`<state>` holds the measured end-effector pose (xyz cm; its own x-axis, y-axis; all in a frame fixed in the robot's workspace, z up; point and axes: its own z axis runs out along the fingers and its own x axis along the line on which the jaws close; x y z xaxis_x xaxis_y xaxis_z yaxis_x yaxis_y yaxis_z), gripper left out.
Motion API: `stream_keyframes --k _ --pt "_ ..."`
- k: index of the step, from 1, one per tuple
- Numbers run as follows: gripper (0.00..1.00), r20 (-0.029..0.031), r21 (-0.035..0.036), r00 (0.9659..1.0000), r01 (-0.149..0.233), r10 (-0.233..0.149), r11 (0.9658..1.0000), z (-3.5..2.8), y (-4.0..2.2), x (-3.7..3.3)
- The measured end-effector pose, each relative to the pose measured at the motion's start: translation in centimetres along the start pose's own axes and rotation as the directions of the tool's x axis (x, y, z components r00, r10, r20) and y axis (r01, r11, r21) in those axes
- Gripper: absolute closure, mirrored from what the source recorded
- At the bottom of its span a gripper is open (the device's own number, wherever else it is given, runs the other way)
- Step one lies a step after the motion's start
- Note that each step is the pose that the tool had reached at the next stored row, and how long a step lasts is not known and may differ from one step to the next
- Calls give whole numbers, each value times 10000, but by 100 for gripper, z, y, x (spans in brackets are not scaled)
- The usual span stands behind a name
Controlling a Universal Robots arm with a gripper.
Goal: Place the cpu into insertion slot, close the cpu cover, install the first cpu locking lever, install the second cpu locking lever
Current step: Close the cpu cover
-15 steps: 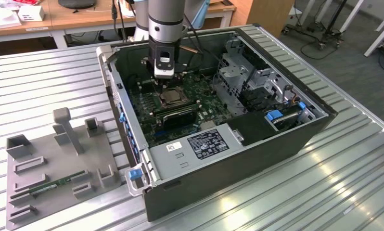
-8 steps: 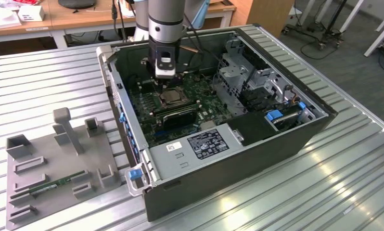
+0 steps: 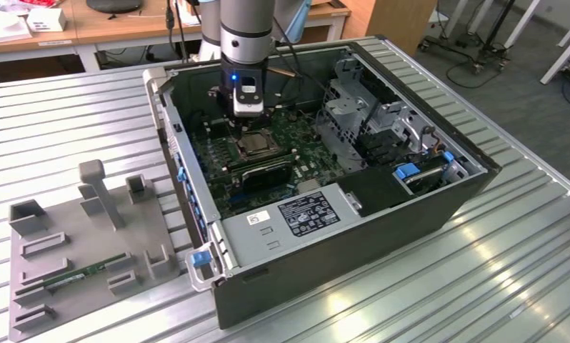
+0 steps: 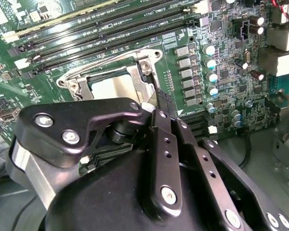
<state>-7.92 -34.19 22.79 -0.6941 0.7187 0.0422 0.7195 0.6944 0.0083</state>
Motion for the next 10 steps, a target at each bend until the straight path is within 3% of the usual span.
stream_keyframes --k 10 --pt "89 -3 13 9995 301 -301 9995 1 0 0"
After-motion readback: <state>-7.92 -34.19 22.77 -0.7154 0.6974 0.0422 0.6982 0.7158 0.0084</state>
